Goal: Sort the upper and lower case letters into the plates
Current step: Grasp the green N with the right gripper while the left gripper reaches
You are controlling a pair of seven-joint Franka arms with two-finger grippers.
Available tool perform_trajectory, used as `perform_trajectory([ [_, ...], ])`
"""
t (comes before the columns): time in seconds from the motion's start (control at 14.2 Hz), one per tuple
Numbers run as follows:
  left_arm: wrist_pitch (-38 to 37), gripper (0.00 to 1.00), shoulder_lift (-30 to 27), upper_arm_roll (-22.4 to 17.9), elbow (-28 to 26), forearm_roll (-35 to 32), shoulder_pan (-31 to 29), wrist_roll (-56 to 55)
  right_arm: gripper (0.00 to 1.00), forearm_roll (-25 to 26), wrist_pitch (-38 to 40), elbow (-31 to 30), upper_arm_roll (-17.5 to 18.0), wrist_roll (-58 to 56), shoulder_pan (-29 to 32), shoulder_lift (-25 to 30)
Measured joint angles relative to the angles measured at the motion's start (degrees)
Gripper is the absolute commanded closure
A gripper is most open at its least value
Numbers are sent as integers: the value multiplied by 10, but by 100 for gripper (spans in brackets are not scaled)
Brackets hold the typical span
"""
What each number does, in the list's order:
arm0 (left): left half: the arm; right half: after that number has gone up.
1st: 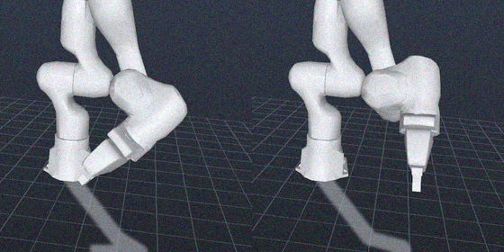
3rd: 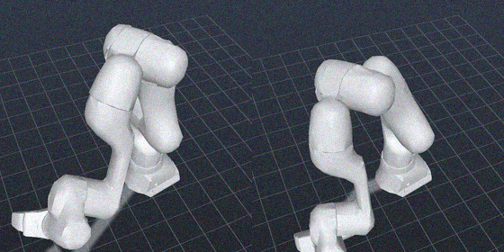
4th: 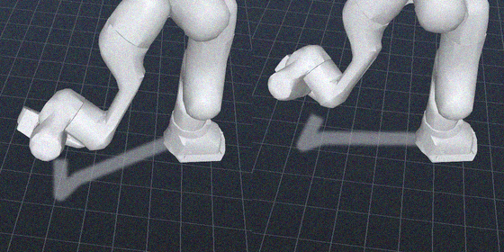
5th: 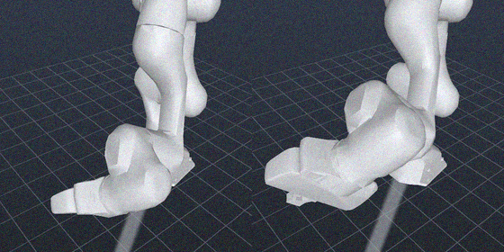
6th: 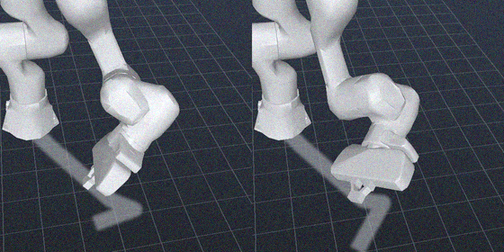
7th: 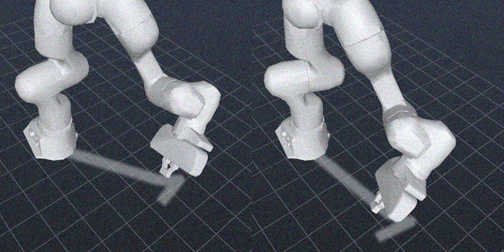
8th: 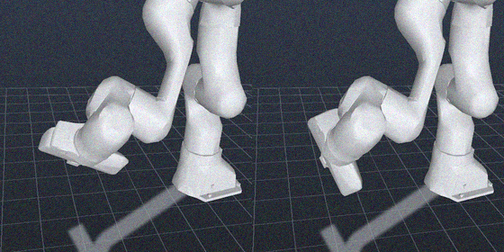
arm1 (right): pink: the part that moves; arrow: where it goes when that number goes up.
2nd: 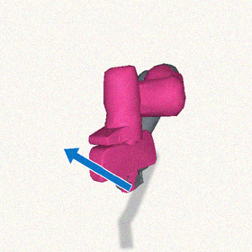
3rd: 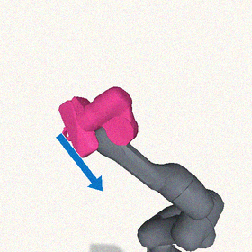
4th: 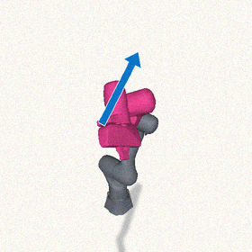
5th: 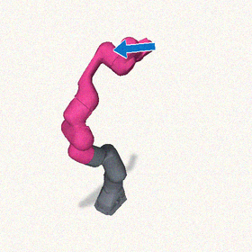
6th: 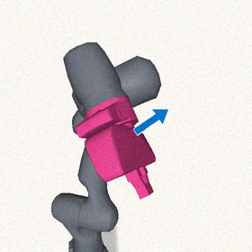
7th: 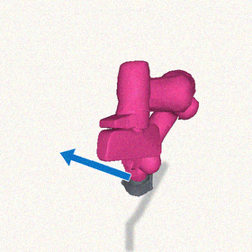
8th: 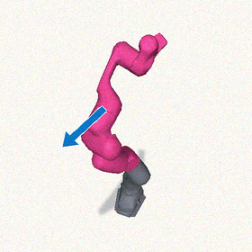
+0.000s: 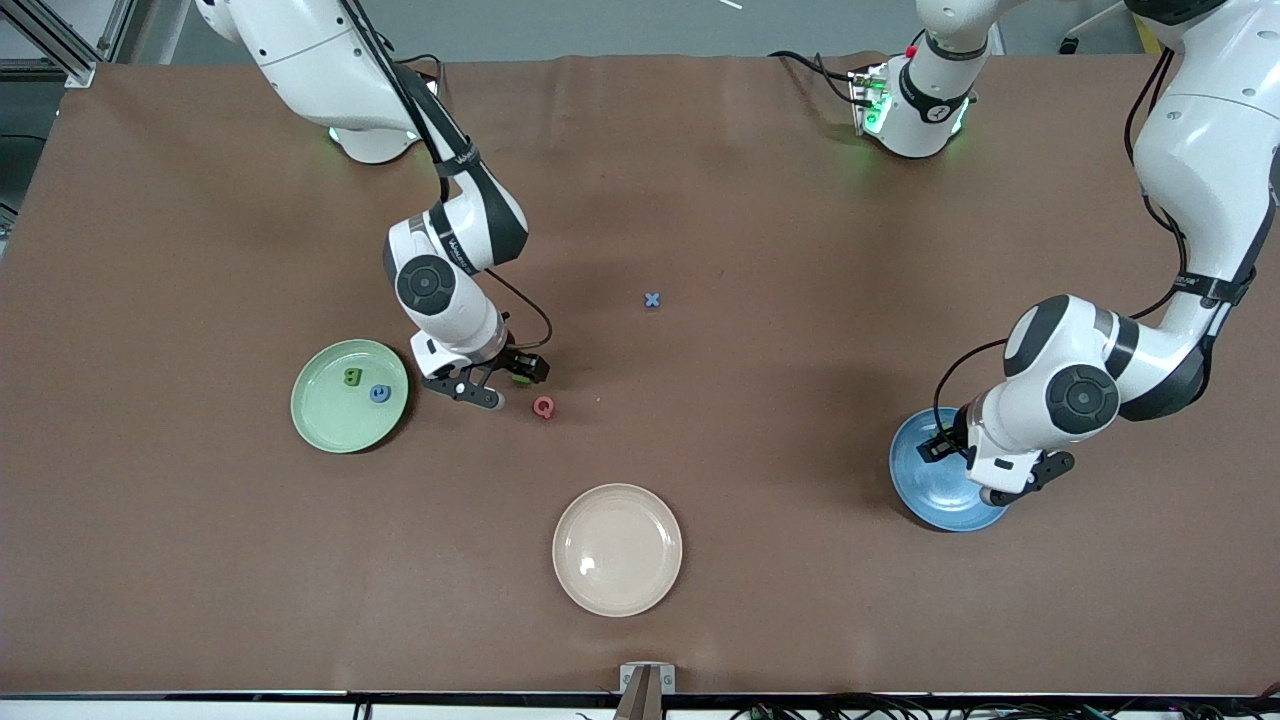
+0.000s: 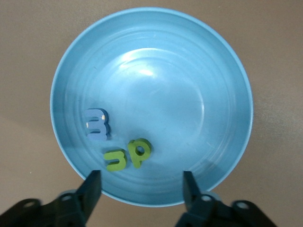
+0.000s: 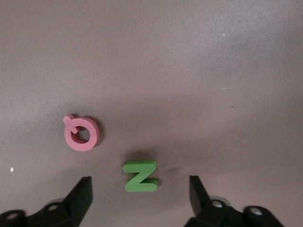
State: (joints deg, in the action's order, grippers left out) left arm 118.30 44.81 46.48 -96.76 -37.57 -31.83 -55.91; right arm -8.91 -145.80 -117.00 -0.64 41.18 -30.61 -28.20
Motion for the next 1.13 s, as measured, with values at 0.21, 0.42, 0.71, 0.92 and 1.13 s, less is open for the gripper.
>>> perform_trajectory([
  [0.21, 0, 0, 0, 24, -10, 2, 6, -56, 19, 0, -29, -15, -1, 0, -1, -11],
  [0.42, 0, 0, 0, 53, -28, 3, 46, -152, 24, 1, -39, -21, -2, 0, -3, -21],
  [0.71, 25, 0, 0, 69, -56, 3, 110, -267, 48, 1, -40, -21, -4, 2, -7, -20],
  [0.92, 55, 0, 0, 76, -61, 3, 192, -387, 87, 1, -42, -18, -4, 6, -13, -18],
  [1.13, 87, 2, 0, 72, -62, 3, 276, -488, 99, 1, -36, -19, -7, 9, -13, -12],
])
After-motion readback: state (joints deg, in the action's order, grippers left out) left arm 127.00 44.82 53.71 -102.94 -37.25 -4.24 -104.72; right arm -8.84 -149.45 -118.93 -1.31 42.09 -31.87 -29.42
